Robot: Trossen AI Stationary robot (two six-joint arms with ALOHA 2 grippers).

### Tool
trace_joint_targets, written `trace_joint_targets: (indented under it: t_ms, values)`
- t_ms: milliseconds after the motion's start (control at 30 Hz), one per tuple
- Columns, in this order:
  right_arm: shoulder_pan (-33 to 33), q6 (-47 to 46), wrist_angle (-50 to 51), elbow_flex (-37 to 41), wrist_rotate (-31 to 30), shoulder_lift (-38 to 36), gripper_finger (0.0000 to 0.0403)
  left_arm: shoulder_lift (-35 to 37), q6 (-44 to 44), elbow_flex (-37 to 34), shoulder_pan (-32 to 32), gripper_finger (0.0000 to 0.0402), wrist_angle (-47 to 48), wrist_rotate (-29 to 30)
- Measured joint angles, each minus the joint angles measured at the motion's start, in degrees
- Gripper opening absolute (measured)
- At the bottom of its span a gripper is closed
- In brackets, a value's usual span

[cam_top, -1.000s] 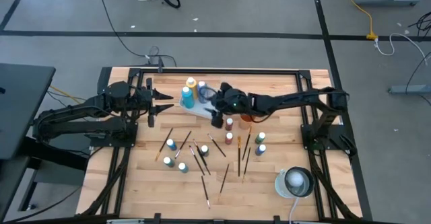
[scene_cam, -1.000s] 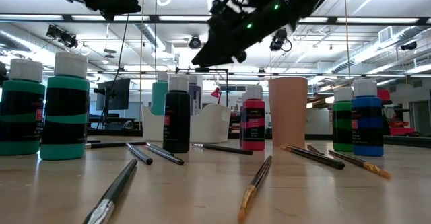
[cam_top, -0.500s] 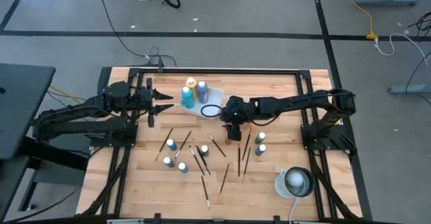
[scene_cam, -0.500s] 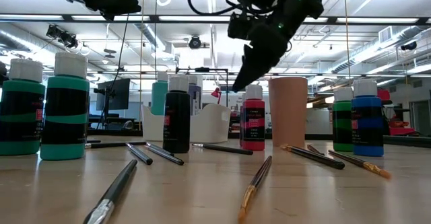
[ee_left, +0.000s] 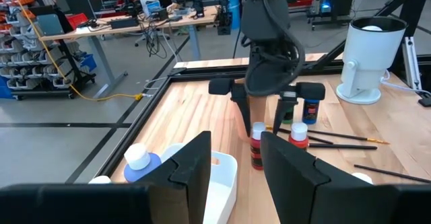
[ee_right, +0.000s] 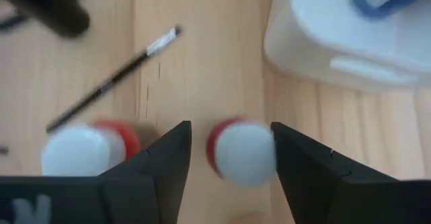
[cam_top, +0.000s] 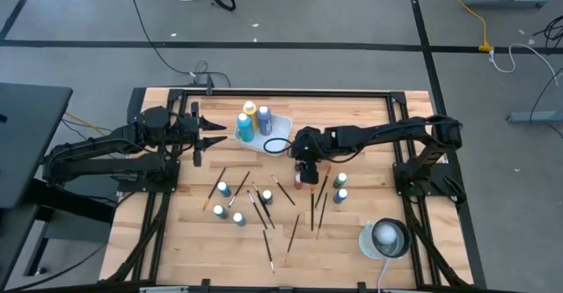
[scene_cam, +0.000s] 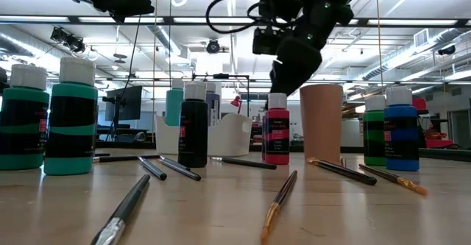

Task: Pick & Place Paint Supplies
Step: Put the small red paint bottle into the bin

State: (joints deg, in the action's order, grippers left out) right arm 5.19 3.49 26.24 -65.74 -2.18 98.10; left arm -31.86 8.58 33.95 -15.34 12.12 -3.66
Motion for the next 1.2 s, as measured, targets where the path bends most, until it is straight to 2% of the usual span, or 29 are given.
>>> trace_joint_targets:
  t_ms: [233,467,767,1200]
  values:
    - [0.01,1.35,-0.12,0.05,-0.41,0.0,0.0179,0.0,0.0,0.0,0.0,0.0139,0.01,0.0]
    - [0.02,1.89,-0.06,0.01,-0.2,0.0,0.0114,0.02,0.0,0.0,0.01,0.0139,-0.01,0.0]
    - [-0.75,5.91,-2.71,-0.83,-0.27,-1.46,0.0119,0.02,0.0,0.0,0.01,0.0139,-0.01,0.0]
    - [-0.68,13.22,-3.09,-13.37,0.17,-2.75,0.0115,0.0,0.0,0.0,0.01,0.0139,-0.01,0.0]
